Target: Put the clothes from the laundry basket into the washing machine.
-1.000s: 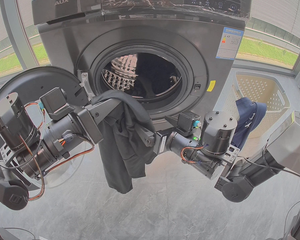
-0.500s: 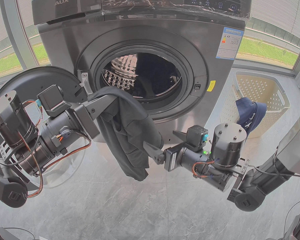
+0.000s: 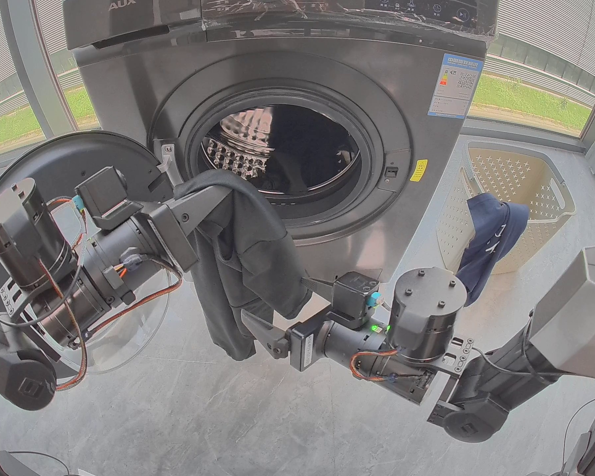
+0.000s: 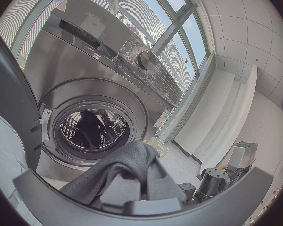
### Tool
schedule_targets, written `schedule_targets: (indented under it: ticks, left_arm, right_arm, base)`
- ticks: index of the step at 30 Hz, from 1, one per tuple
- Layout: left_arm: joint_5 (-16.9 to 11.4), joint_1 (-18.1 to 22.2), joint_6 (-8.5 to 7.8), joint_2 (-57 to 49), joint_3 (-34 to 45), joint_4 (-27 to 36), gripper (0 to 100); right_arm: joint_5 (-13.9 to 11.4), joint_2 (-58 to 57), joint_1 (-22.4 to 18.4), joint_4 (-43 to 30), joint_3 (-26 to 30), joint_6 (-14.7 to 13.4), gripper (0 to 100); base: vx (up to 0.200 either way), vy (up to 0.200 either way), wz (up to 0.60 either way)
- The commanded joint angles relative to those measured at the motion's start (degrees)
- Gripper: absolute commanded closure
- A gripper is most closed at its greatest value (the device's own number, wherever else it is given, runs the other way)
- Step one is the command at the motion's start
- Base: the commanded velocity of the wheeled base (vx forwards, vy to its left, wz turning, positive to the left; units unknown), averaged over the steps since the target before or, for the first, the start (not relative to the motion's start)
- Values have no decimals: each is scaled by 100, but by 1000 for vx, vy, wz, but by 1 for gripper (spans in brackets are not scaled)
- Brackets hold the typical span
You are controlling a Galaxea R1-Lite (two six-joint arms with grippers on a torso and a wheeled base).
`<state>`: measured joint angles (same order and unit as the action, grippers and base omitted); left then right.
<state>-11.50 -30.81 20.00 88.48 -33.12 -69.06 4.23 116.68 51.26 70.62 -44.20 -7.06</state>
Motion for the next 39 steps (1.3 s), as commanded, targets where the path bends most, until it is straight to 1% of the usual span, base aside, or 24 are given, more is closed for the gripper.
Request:
schedule_targets:
  ticks: [1,7,13,16,23,31,35,39]
  left_arm:
    - [-2,-4,3,3,7,-2,100]
    - [-11,-4,3,-50,7,-2,100]
    - [-11,-22,3,-68,60,-2,100]
    - [-19,-13,3,-68,69,-2,100]
    - [-19,-4,3,-50,69,-2,100]
    - [-19,-13,12,-59,78,-2,100]
    - [-19,-4,12,-59,78,-2,100]
    - [-19,4,12,-68,69,-2,100]
  right_arm:
    - [-71,426,-20,-4,-396,29,0]
    - [-71,751,-64,-48,-818,64,0]
    - [-10,813,-494,-4,-1090,152,0]
    - [-10,655,-653,-4,-1055,170,0]
    - [-19,110,-855,-83,-871,170,0]
    - [-19,66,-1215,-92,-950,222,0]
    - [-19,66,-1241,-92,-959,222,0]
    - [-19,48,-1268,-48,-827,231,0]
  base:
    - [0,0,0]
    - [0,0,0]
    - [0,0,0]
    - [0,0,0]
    - [0,0,0]
    - [0,0,0]
    - [0,0,0]
    - [0,0,0]
